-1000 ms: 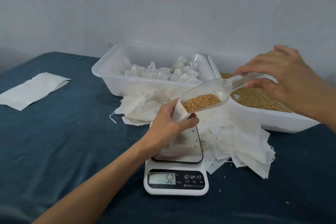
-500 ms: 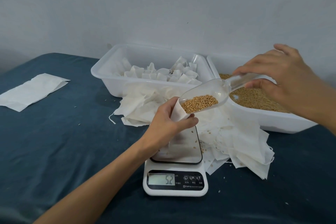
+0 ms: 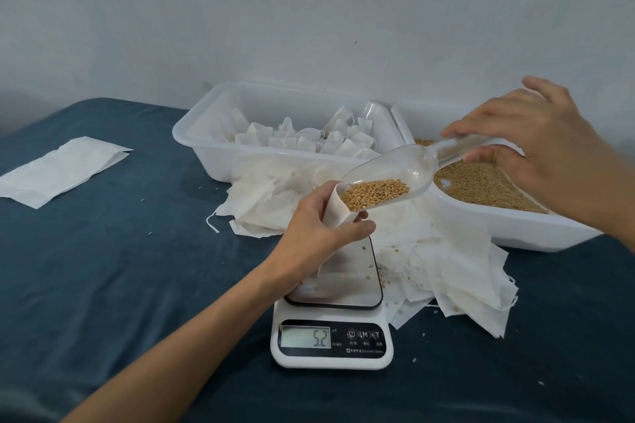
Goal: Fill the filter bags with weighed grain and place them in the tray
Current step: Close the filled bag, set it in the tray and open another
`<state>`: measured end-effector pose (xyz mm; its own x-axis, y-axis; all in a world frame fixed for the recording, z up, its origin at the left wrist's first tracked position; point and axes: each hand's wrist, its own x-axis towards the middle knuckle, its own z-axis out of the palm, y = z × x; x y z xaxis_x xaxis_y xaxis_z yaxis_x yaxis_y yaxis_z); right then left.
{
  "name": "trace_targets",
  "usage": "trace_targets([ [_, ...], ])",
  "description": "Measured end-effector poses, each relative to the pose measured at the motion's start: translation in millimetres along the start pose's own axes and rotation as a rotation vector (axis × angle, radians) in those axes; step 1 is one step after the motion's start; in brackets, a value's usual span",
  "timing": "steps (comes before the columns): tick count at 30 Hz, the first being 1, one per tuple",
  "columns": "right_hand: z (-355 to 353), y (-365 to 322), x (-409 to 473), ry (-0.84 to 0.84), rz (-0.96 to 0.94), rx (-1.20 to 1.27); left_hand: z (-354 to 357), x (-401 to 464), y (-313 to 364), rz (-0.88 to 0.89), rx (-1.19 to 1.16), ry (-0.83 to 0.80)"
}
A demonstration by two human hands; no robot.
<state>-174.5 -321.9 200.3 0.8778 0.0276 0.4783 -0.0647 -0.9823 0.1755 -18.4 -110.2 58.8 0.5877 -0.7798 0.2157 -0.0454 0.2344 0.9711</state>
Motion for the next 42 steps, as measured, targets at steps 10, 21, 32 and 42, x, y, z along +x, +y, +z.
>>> trace_targets([
  [10,-0.2,-0.2,0.1,-0.007,-0.004,-0.009,1.4,-0.4,1.8,-0.009,-0.038,0.02],
  [21,0.0,-2.4,-1.1,-0.011,-0.012,-0.005,0.8,0.1,1.9,-0.02,-0.017,0.021],
  [32,0.2,-1.2,-1.5,-0.001,-0.021,-0.012,0.3,0.3,2.0,-0.034,-0.012,0.021],
  [42,1.7,-0.4,-1.5,0.015,-0.043,-0.032,-0.3,1.6,0.6,-0.032,-0.003,0.021],
])
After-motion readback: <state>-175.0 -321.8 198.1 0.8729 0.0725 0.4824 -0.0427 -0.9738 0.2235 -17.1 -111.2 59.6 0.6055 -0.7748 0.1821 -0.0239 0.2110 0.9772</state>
